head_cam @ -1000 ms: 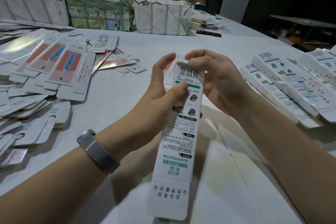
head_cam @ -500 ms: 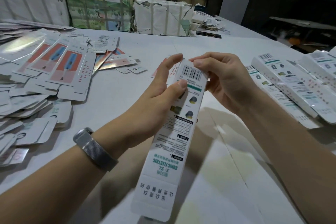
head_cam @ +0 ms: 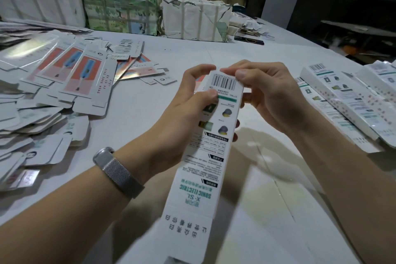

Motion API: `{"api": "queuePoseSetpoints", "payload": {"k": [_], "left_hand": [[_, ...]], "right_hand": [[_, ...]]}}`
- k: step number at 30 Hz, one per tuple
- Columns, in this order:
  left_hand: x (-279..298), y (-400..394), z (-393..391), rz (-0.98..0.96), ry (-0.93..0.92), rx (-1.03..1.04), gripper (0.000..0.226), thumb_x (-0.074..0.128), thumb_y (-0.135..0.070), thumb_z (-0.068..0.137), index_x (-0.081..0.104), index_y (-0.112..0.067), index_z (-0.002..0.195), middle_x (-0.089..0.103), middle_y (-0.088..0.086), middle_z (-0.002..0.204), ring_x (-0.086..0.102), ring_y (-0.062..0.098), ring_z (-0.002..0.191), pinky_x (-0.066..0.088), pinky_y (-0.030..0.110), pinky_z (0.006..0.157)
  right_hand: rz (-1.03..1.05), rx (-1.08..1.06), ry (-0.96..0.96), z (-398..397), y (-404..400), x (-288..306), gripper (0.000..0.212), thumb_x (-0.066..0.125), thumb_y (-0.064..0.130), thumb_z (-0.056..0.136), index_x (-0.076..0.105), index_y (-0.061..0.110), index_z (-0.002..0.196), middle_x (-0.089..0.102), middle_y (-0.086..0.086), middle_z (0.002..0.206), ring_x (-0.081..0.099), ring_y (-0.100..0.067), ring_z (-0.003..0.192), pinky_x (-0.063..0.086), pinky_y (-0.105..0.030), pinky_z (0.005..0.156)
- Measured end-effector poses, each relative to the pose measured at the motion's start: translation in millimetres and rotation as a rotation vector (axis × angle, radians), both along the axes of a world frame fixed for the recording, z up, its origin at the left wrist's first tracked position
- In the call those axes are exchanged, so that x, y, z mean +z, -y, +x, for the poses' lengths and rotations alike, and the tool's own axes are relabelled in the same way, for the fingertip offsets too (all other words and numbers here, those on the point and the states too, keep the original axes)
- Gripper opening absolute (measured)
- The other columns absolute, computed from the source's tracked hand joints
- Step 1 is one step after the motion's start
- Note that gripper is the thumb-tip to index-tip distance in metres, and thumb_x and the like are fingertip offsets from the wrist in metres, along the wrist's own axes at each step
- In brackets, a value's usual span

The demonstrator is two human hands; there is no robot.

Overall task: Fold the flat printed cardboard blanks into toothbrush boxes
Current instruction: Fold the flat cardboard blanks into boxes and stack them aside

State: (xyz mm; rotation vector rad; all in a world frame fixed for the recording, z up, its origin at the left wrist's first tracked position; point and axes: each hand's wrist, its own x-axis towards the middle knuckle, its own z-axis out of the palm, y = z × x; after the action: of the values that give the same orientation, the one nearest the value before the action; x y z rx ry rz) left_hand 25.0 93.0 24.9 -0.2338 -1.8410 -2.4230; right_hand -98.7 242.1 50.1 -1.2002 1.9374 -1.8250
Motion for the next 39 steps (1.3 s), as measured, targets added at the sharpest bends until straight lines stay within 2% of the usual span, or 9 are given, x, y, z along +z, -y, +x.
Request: {"api": "queuePoseSetpoints", "payload": {"k": [5, 12, 19, 23, 28, 32, 34, 36, 39], "left_hand": [[-1, -2, -1, -0.002, 0.002, -0.018, 0.023, 0.04, -0.021, 0.105, 0.04, -0.035, 0.122, 0.068, 0.028, 0.094, 0.07, 0.032, 0.071, 0.055, 0.031, 0.051], [0, 1, -4, 0.003, -0.064, 0.108, 0.023, 0.039, -0.018, 0.106, 0.04, -0.032, 0.125, 0.072, 0.016, 0.088, 0.07, 0.029, 0.07, 0.056, 0.033, 0.053], [-3, -2, -12, -0.079, -0.115, 0.178, 0.024, 0.041, -0.03, 0.101, 0.038, -0.046, 0.119, 0.073, 0.01, 0.096, 0.07, 0.029, 0.081, 0.057, 0.036, 0.067], [-6, 0, -19, 0.021, -0.122, 0.25, 0.029, 0.041, -0.031, 0.097, 0.034, -0.049, 0.119, 0.075, -0.001, 0.096, 0.071, 0.018, 0.085, 0.057, 0.035, 0.07], [-4, -2, -24, 0.01, -0.191, 0.397, 0.039, 0.035, 0.002, 0.102, 0.031, -0.03, 0.124, 0.072, -0.003, 0.104, 0.073, 0.007, 0.086, 0.056, 0.023, 0.068], [0, -1, -33, -0.074, -0.387, 0.47, 0.047, 0.047, 0.03, 0.08, 0.034, -0.009, 0.102, 0.04, -0.007, 0.09, 0.056, -0.022, 0.058, 0.045, 0.003, 0.057], [9, -6, -33, -0.014, -0.377, 0.527, 0.061, 0.071, 0.004, 0.053, 0.038, -0.021, 0.098, 0.046, 0.0, 0.092, 0.064, -0.006, 0.071, 0.051, 0.01, 0.058], [11, -15, -34, 0.016, -0.346, 0.466, 0.072, 0.061, -0.028, 0.035, 0.038, -0.03, 0.104, 0.051, 0.009, 0.116, 0.06, 0.013, 0.097, 0.055, 0.028, 0.075], [-9, -10, -34, -0.167, -0.407, 0.423, 0.077, 0.06, -0.04, 0.041, 0.039, -0.038, 0.115, 0.045, -0.001, 0.139, 0.051, 0.005, 0.112, 0.042, 0.035, 0.091]], "right_hand": [[-0.032, 0.017, -0.023, -1, -1, 0, 0.035, 0.05, 0.011, 0.089, 0.08, 0.025, 0.077, 0.071, 0.006, 0.085, 0.065, -0.025, 0.091, 0.044, -0.051, 0.073], [-0.047, 0.07, 0.107, 3, 7, -10, 0.029, 0.047, 0.02, 0.098, 0.071, 0.01, 0.112, 0.065, -0.014, 0.106, 0.061, -0.028, 0.101, 0.047, -0.053, 0.079], [-0.19, 0.171, 0.516, 9, 12, -7, 0.054, 0.038, 0.053, 0.097, 0.075, 0.017, 0.111, 0.068, -0.004, 0.107, 0.051, -0.028, 0.112, 0.034, -0.045, 0.097], [-0.064, 0.001, 0.176, 15, 16, -7, 0.041, 0.056, 0.04, 0.089, 0.061, 0.028, 0.128, 0.065, 0.001, 0.117, 0.061, -0.02, 0.109, 0.05, -0.043, 0.097], [0.335, -0.25, -0.362, 32, 22, -4, 0.083, 0.068, 0.043, 0.075, 0.037, 0.027, 0.151, 0.047, 0.008, 0.113, 0.048, 0.006, 0.091, 0.044, -0.013, 0.076], [0.54, -0.309, -0.581, 47, 19, 5, 0.107, 0.073, 0.056, 0.078, 0.011, 0.024, 0.159, 0.043, 0.005, 0.12, 0.05, -0.007, 0.104, 0.054, -0.034, 0.086], [0.569, -0.346, -0.619, 52, 16, 10, 0.113, 0.075, 0.057, 0.075, 0.005, 0.026, 0.159, 0.041, 0.005, 0.123, 0.05, -0.012, 0.106, 0.055, -0.039, 0.085], [0.569, -0.427, -0.584, 48, 7, 21, 0.111, 0.076, 0.053, 0.073, 0.008, 0.028, 0.157, 0.045, 0.005, 0.126, 0.052, -0.013, 0.106, 0.055, -0.041, 0.086], [0.533, -0.639, -0.497, 29, -21, 49, 0.085, 0.074, 0.048, 0.073, 0.026, 0.032, 0.141, 0.059, 0.008, 0.119, 0.062, -0.016, 0.097, 0.055, -0.045, 0.085]]}}
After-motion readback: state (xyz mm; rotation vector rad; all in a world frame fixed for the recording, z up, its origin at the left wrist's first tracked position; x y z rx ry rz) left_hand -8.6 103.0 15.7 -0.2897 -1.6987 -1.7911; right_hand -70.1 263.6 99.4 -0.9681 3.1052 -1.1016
